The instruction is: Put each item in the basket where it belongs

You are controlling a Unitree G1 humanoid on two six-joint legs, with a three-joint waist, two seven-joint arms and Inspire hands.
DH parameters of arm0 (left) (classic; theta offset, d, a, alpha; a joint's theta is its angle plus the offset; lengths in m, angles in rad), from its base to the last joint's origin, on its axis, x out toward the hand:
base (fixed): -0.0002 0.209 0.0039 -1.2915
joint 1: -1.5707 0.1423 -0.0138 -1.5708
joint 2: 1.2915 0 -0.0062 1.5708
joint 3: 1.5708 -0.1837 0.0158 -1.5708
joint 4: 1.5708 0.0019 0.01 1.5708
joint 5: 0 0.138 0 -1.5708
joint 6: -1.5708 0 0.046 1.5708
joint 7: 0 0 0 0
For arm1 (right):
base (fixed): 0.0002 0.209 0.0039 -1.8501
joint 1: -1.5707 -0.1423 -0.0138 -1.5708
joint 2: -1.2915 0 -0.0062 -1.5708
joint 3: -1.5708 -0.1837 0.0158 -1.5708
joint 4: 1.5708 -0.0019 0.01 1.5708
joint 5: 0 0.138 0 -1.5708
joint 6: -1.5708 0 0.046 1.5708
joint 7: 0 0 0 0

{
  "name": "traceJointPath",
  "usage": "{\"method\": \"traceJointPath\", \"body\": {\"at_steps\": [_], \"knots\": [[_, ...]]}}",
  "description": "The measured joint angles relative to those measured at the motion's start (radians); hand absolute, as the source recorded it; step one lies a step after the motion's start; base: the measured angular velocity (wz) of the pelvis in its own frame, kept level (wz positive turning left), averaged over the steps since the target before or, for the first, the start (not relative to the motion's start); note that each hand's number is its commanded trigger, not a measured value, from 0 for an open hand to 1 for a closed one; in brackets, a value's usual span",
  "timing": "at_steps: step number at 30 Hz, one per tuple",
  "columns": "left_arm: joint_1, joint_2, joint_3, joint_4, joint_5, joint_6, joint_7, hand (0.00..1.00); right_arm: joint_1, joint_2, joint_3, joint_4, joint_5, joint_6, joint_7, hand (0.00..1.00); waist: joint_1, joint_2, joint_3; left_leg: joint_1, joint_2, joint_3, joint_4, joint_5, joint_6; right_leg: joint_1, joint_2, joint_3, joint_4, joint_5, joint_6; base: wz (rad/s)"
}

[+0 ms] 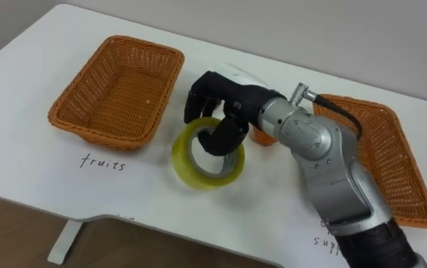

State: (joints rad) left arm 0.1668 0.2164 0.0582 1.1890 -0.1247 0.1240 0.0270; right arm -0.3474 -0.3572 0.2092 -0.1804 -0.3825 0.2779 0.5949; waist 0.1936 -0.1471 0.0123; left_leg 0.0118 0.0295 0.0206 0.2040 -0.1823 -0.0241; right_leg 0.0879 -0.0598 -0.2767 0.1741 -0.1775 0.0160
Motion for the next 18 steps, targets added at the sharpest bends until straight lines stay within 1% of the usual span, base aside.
{"method": "traceJointPath", "body": {"at_steps": [2,3,4,5,7,9,11,12,13,14,16,17,18], "knots": [[0.012,-0.004,0.02,-0.007,0.002,0.002,-0.009,0.0,0.0,-0.001,-0.046,0.0,0.006,0.0,-0.003,1.0,-0.005,0.004,-0.0004,-0.001,0.0,-0.001,0.0,0.0,0.0,0.0,0.0,0.0,0.0,0.0,0.0,0.0],[0.017,-0.005,0.022,-0.014,0.003,0.003,-0.013,0.0,0.0,-0.001,-0.054,-0.001,0.006,0.0,-0.004,1.0,-0.008,0.005,-0.0009,-0.001,0.0,-0.001,0.0,0.0,0.0,0.001,0.0,0.001,0.0,0.0,0.0,0.0],[0.026,-0.006,0.029,-0.025,0.003,0.003,-0.019,0.0,0.001,-0.001,-0.072,-0.002,0.005,0.0,-0.007,1.0,-0.016,0.008,-0.0022,0.001,0.0,-0.001,0.0,0.0,0.0,0.001,0.0,0.001,0.0,0.0,0.0,0.0],[0.032,-0.008,0.031,-0.031,0.002,0.003,-0.019,0.0,0.001,-0.002,-0.084,-0.002,0.005,0.0,-0.011,1.0,-0.022,0.011,-0.004,0.003,0.0,0.0,0.0,0.0,0.0,0.001,0.0,0.002,0.0,0.0,0.0,0.0],[0.042,-0.01,0.037,-0.03,0.003,0.004,-0.019,0.0,0.001,-0.003,-0.098,-0.002,-0.002,0.0,-0.016,1.0,-0.032,0.014,-0.0048,0.007,0.0,0.0,-0.001,0.0,0.0,0.003,0.0,0.003,0.001,0.0,0.0,0.0],[0.043,-0.01,0.037,-0.031,0.004,0.004,-0.019,0.0,0.001,-0.005,-0.114,-0.002,-0.004,0.0,-0.019,1.0,-0.045,0.017,-0.0039,0.008,0.0,-0.001,-0.002,0.0,0.0,0.005,0.0,0.001,0.001,0.0,0.0,0.0],[0.046,-0.011,0.041,-0.031,0.005,0.0,-0.02,0.0,0.002,-0.005,-0.136,-0.002,-0.007,-0.002,-0.027,1.0,-0.055,0.015,-0.005,0.005,0.0,0.0,-0.006,0.0,0.0,0.005,0.0,0.001,0.0,0.0,0.0,0.0],[0.046,-0.014,0.058,-0.031,-0.002,-0.003,-0.021,0.0,0.008,-0.005,-0.165,-0.001,-0.007,-0.007,-0.031,1.0,-0.058,0.015,-0.0052,0.005,0.0,0.0,-0.005,0.0,0.0,0.005,0.0,0.001,0.0,0.0,0.0,0.0],[0.047,-0.015,0.067,-0.031,-0.002,-0.003,-0.023,0.0,0.009,-0.014,-0.189,0.006,-0.004,-0.012,-0.043,1.0,-0.062,0.014,-0.0057,0.01,0.0,0.0,-0.001,0.0,0.0,0.005,-0.001,0.001,-0.001,0.0,0.0,0.0],[0.049,-0.015,0.076,-0.035,-0.002,-0.003,-0.026,0.0,0.012,-0.032,-0.209,0.01,0.003,-0.016,-0.057,1.0,-0.064,0.014,-0.0058,0.009,0.0,0.001,0.001,0.0,0.0,0.005,-0.001,0.0,0.0,0.0,0.0,0.0],[0.057,-0.015,0.085,-0.053,-0.002,-0.003,-0.033,0.0,0.025,-0.053,-0.239,0.01,0.006,-0.017,-0.084,1.0,-0.066,0.014,-0.0057,0.009,0.0,0.001,0.0,0.0,0.0,0.004,-0.001,0.001,0.0,0.0,0.0,0.0],[0.056,-0.014,0.087,-0.057,-0.002,-0.003,-0.037,0.0,0.034,-0.065,-0.249,0.01,-0.005,-0.017,-0.105,1.0,-0.073,0.014,-0.0055,0.009,0.0,0.002,0.0,0.0,0.0,0.003,-0.001,0.001,0.0,0.0,0.0,0.0],[0.058,-0.014,0.087,-0.06,-0.002,-0.003,-0.038,0.0,0.038,-0.067,-0.252,0.011,-0.014,-0.017,-0.113,1.0,-0.077,0.015,-0.0051,0.009,0.0,0.001,0.0,0.0,0.0,0.003,-0.001,0.001,0.001,0.0,0.0,0.0]]}}
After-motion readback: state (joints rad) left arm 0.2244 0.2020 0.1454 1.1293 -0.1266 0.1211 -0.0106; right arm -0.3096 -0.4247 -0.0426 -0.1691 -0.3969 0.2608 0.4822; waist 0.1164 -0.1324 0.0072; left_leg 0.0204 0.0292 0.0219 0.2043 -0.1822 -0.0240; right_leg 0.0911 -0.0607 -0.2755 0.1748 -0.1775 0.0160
